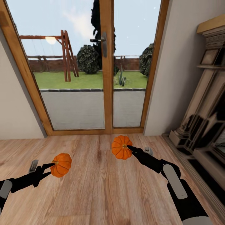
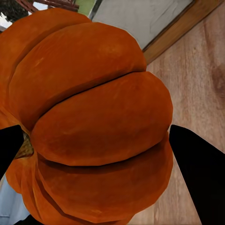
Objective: Place each of the two pumpkins and all three candles from the living room inside a cabinet in the living room (use any cabinet), then make sure every cabinet is closed, and position the cauldron so it is next to a table in the living room.
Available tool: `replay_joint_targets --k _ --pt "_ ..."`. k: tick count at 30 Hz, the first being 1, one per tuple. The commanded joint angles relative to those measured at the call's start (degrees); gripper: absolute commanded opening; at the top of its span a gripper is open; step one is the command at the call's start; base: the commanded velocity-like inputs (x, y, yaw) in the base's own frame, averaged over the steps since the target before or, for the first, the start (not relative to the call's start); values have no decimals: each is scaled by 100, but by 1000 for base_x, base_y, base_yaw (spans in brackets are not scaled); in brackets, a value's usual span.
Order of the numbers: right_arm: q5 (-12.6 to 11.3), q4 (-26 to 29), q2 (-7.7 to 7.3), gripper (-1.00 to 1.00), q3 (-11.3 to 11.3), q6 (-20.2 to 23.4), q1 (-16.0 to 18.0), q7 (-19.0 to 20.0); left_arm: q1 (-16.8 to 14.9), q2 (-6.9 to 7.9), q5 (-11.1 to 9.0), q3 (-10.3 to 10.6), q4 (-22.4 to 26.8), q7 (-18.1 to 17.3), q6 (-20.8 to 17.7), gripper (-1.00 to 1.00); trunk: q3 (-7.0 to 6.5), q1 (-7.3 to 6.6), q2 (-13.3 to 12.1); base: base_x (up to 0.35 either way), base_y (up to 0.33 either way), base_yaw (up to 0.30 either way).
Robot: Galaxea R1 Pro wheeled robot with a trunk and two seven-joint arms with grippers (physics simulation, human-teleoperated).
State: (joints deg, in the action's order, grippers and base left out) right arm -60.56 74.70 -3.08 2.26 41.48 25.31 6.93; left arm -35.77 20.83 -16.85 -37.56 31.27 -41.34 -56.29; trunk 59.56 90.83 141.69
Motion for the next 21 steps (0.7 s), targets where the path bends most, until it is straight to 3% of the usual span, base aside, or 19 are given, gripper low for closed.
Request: replay_joint_targets --k 1,21 --pt "0 0 0 -100 3 0 0 -25 0 0 6 3 2 20 4 -100 -9 -23 -41 0 0 0" --pt "-13 0 0 -100 -5 -8 0 8 0 0 6 3 2 20 4 -100 -207 -462 -844 0 0 0"
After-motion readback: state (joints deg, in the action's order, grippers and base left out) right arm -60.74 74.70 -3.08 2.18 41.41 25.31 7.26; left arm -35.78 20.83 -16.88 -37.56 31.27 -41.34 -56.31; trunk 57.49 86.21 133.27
